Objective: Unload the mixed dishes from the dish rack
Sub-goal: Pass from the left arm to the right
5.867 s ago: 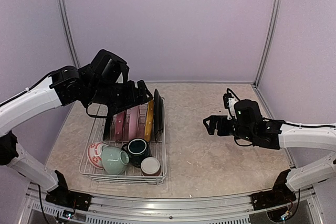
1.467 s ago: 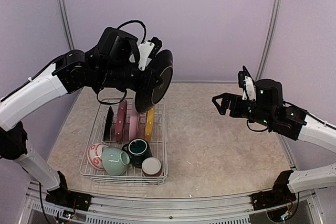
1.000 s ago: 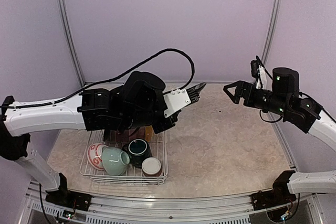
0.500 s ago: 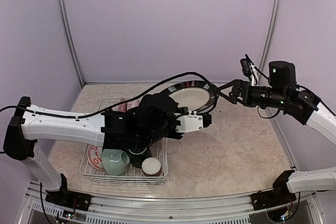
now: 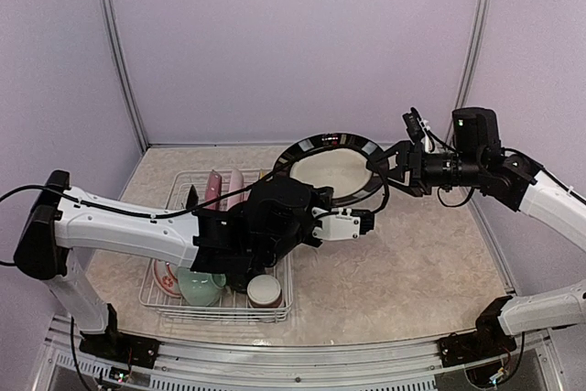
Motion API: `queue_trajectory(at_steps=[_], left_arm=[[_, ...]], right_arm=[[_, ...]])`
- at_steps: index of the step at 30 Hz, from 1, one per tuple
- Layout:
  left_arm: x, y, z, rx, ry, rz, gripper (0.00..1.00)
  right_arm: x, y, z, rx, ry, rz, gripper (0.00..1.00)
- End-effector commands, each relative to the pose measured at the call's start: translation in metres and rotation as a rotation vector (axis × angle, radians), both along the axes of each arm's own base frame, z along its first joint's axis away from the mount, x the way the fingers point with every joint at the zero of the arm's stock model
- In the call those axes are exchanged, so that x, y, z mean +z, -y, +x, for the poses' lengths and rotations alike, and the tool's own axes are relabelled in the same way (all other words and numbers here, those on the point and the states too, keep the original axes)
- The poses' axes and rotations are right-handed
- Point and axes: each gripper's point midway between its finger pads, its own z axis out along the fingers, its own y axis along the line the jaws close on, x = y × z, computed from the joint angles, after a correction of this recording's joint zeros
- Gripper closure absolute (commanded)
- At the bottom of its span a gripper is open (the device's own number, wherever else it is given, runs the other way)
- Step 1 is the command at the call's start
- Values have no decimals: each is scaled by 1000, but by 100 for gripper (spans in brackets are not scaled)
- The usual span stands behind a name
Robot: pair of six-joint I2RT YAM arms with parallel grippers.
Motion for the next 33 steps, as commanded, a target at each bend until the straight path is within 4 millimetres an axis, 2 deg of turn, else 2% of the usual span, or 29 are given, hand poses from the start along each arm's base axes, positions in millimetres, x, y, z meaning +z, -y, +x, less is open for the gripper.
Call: queue_trajectory(at_steps=[1,8,11,17,22,26,32,33], left_arm=[[39,1,4,33,87,-135,100],[36,-2,5,46,92,-124,100],[36,-2,6,48,98,-122,100],[36,2,6,45,103,-123,100],[35,5,6,38,104,-119,100],[32,8,6,32,103,-110,100],[24,11,6,29,100,-94,100],[24,11,6,30,100,-95,100]], right_arm=[[-7,2,3,-25,-63,14,38],[-19,11,9,-78,-86,-5,61],[-26,13,12,-94,-106,-12,63],[-30,15,18,-122,-111,7,65],[-31,16,22,-136,-123,40,71],[-35,15,24,-139,-138,44,82],[-46,13,24,-136,-168,49,85],[-47,13,24,-134,-171,51,89]])
